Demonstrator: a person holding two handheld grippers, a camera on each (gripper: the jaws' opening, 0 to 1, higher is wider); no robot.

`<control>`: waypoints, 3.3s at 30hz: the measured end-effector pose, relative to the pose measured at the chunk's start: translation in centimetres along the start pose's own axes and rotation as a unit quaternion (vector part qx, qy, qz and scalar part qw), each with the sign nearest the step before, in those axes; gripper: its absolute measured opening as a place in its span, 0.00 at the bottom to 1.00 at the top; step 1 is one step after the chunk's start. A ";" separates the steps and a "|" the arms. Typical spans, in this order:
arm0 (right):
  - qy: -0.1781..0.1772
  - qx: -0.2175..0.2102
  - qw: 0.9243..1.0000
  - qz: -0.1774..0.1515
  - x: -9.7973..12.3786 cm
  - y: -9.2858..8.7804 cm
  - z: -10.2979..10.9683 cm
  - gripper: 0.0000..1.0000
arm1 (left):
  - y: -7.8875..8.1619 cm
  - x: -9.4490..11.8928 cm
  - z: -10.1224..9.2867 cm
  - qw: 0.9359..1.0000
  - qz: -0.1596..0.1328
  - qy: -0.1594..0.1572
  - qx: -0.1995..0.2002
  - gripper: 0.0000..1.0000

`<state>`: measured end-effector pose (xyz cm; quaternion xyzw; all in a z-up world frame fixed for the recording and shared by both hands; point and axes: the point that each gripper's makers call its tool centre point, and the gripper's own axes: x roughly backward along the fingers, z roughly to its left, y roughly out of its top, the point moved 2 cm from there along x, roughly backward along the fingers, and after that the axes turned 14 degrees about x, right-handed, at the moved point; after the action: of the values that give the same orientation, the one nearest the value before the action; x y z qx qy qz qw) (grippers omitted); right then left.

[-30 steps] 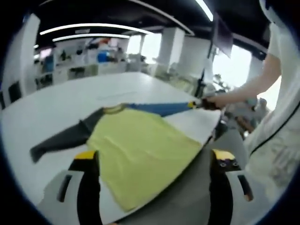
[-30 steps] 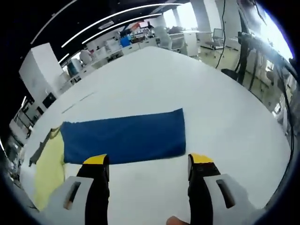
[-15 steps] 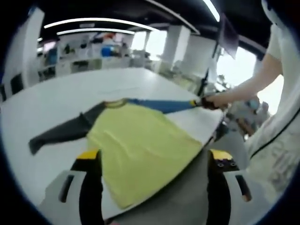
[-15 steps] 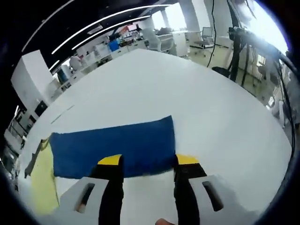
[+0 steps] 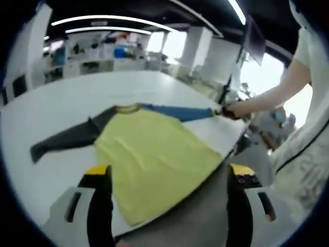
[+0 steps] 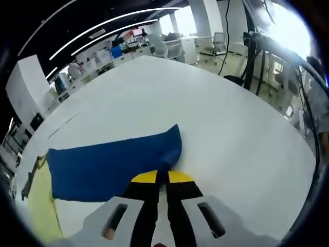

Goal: Fold the garment on the visible template until the final outline fits inside the template.

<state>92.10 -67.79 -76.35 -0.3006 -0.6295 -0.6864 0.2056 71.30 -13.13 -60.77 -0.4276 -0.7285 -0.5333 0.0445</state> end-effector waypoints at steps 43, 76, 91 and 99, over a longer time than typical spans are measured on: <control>0.270 0.129 0.924 -0.238 10.5 17.6 24.5 0.04 | -0.3 0.3 1.0 1.000 -0.022 -0.006 0.011 0.84; 0.419 0.184 0.865 -0.208 13.0 13.0 43.8 0.05 | -1.5 3.2 4.6 0.998 -0.048 0.025 0.043 0.81; 0.430 0.218 0.864 -0.145 8.9 6.8 47.2 0.05 | -2.4 4.2 6.2 0.995 -0.055 0.047 0.066 0.81; 0.437 0.230 0.860 -0.129 8.6 4.6 49.0 0.05 | -2.2 4.7 6.9 0.994 -0.060 0.053 0.070 0.82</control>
<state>96.35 -19.13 -65.90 0.1697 -0.6483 -0.6035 0.4320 69.52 -4.96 -62.90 -0.3502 -0.7851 -0.5044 0.0809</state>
